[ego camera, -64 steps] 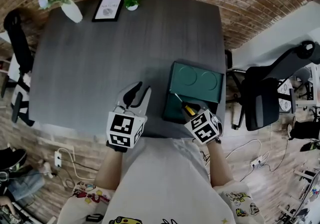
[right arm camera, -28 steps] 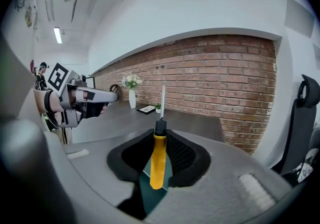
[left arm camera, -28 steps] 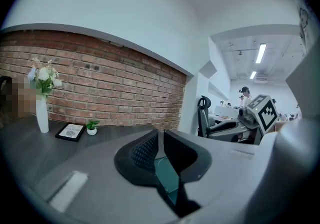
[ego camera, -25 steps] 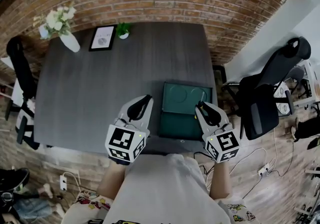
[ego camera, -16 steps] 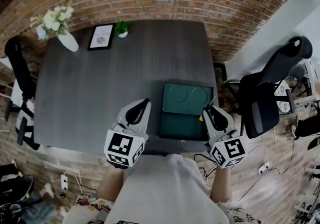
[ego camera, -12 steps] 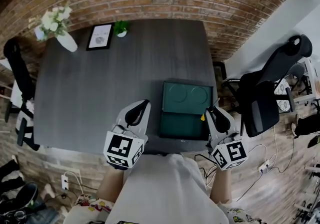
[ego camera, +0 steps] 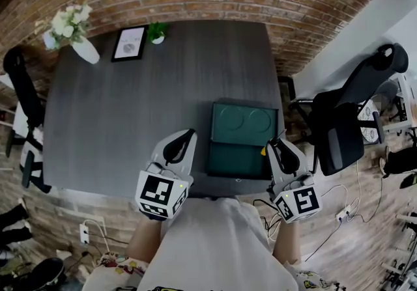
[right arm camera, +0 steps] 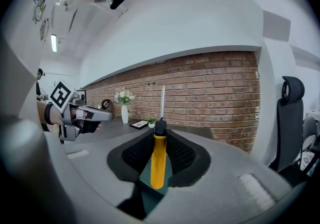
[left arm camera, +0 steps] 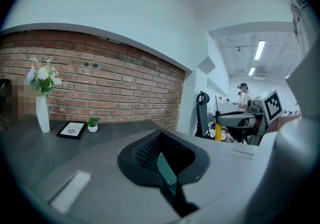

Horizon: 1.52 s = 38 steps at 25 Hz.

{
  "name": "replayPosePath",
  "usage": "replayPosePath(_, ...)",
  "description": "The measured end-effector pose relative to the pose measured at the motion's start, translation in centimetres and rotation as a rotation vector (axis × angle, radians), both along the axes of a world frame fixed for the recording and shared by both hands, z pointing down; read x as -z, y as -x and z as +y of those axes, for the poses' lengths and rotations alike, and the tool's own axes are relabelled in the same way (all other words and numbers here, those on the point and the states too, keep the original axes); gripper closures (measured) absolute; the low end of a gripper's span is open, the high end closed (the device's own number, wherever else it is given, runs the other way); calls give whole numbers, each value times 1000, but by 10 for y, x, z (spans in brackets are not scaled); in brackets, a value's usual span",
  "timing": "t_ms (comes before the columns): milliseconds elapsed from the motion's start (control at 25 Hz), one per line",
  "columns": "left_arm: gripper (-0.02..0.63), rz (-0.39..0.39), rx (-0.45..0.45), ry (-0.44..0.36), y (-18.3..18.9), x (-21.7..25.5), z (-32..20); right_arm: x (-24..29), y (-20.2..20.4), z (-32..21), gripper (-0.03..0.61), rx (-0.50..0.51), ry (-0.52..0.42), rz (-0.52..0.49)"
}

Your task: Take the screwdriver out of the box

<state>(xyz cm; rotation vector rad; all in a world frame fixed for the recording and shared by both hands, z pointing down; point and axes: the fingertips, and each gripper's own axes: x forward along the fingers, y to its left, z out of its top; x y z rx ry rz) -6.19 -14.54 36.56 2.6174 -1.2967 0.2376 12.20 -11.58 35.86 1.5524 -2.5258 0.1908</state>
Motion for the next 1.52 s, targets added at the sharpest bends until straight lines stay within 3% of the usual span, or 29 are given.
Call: replayPosePath(1520,606,-21,23,9,5,-5,-5,-9,4,-10,500,22,34,-8)
